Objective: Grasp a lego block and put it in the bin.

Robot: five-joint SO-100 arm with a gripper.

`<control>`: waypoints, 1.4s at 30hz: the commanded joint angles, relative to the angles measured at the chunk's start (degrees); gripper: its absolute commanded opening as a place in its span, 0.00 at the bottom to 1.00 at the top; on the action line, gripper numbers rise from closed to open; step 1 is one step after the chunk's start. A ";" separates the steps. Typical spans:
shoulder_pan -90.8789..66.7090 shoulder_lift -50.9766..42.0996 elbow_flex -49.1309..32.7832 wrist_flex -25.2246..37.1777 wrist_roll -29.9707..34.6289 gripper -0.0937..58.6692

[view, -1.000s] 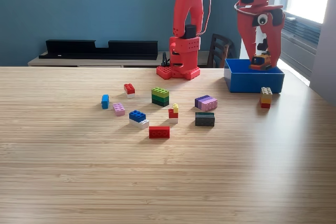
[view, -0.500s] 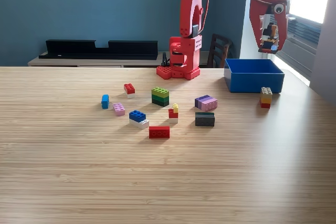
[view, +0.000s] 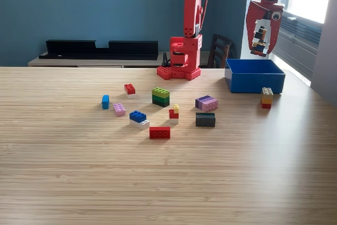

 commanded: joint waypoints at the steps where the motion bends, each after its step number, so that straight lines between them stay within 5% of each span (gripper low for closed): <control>1: -0.79 5.36 0.26 0.62 -1.76 0.16; 6: -0.88 5.36 1.58 0.62 -2.02 0.40; 11: -0.88 5.36 1.76 0.62 -1.93 0.45; 14: -0.79 5.36 0.88 0.62 -0.97 0.39; 22: 5.98 5.36 -7.73 0.62 2.99 0.00; 34: 31.38 5.36 -19.42 0.26 2.11 0.00; 42: 42.63 5.36 -19.25 -0.18 -0.53 0.00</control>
